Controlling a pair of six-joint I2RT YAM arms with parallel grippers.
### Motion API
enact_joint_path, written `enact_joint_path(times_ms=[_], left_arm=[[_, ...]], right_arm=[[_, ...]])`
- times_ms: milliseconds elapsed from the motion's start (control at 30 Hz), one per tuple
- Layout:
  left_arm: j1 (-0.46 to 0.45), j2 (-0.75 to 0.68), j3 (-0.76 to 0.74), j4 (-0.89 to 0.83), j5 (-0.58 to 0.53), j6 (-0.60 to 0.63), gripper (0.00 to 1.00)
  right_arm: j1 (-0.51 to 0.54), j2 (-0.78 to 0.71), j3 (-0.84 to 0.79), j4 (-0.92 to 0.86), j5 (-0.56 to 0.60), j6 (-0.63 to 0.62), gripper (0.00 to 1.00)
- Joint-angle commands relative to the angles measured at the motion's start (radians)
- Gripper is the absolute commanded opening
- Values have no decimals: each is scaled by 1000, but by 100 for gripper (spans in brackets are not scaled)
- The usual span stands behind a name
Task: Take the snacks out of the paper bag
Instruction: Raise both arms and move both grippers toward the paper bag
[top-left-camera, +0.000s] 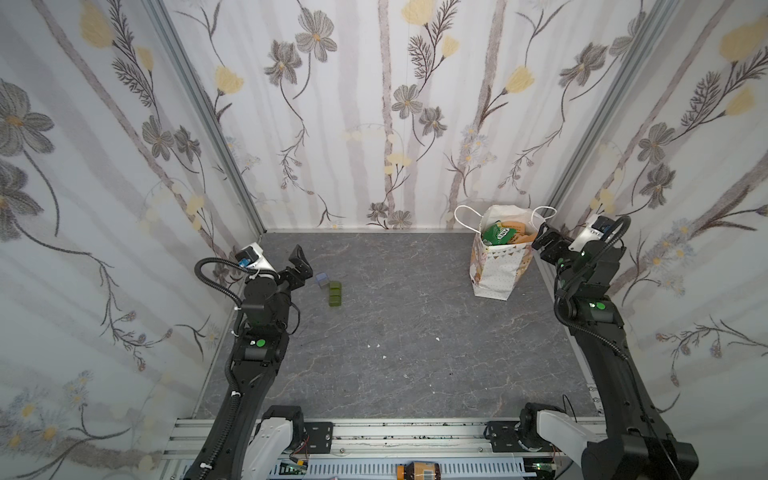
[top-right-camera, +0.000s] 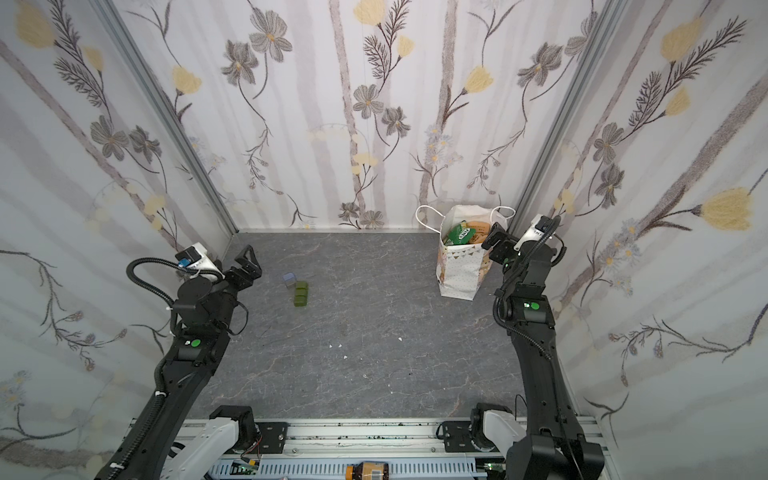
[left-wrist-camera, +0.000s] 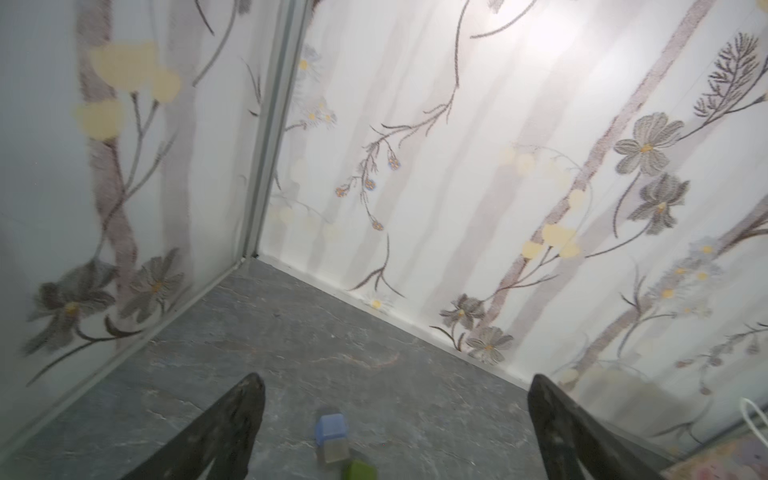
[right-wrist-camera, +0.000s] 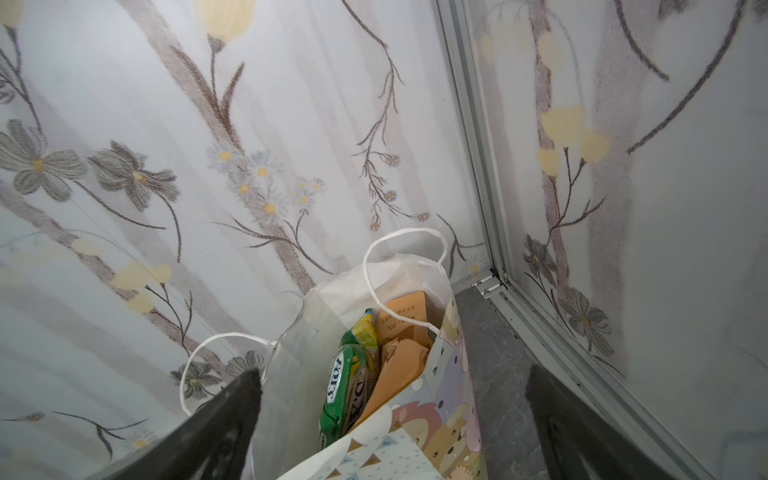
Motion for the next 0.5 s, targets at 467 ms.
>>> enact_joint_path(times_ms=[467], left_arm=[[-532, 787, 939, -531, 163, -335, 89]], right_arm=[[-111, 471, 415, -253, -170, -34, 91]])
